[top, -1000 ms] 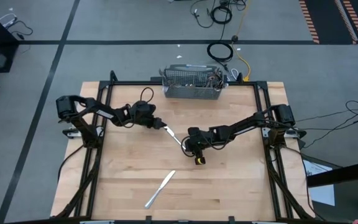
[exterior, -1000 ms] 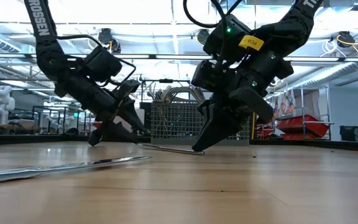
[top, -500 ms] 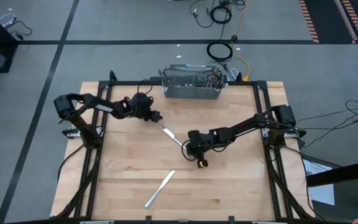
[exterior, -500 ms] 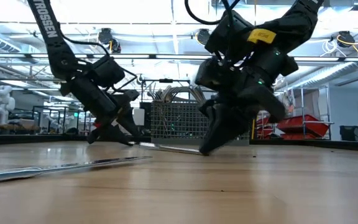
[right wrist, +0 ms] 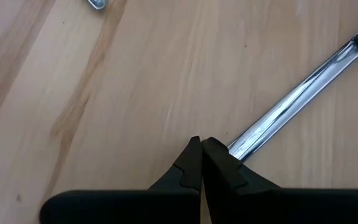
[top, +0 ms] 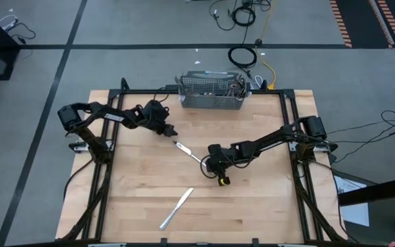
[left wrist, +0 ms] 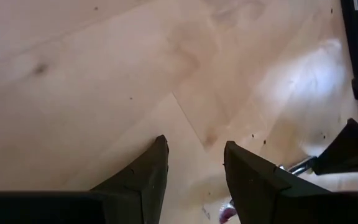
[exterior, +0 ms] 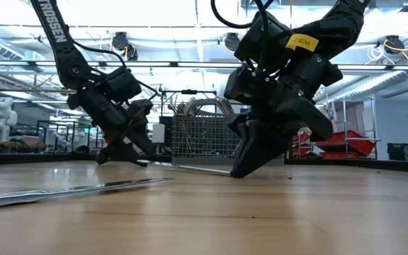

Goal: Sort silverware
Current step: Put the silver table knife into the silverware organizer

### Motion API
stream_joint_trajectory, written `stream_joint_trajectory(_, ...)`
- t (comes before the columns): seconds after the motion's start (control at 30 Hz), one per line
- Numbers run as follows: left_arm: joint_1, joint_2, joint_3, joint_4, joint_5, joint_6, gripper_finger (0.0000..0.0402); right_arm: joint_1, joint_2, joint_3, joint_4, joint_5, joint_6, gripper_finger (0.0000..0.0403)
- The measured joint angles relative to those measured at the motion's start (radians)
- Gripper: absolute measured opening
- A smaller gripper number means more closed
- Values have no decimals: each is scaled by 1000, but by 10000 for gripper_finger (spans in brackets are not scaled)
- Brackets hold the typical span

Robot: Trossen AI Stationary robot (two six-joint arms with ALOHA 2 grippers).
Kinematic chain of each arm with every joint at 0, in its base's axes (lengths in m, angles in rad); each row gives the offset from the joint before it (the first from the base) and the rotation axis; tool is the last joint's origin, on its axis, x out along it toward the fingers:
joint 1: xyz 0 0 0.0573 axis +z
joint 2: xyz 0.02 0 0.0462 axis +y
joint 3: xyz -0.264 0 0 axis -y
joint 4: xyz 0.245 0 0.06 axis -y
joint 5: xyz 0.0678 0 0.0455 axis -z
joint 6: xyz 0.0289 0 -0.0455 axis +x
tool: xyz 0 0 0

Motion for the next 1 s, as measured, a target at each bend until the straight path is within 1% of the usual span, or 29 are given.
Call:
stream_joint_trajectory(0.13,0,0,0,-8,34,15,164,0,0,0,2,0,-1,0)
stream_joint_trajectory(0.27,-17,-2,0,-42,90,21,164,0,0,-1,9,1,-5,0)
stream_joint_trajectory(0.6,-67,1,-5,-32,88,11,164,0,0,-2,14,3,-14,0)
stream_joint_trajectory(0.8,-93,2,-7,-8,106,-16,164,0,0,-2,14,3,-26,0)
stream_joint_trajectory(1.0,-119,3,-11,21,75,-26,162,-1,0,-3,19,4,-32,0)
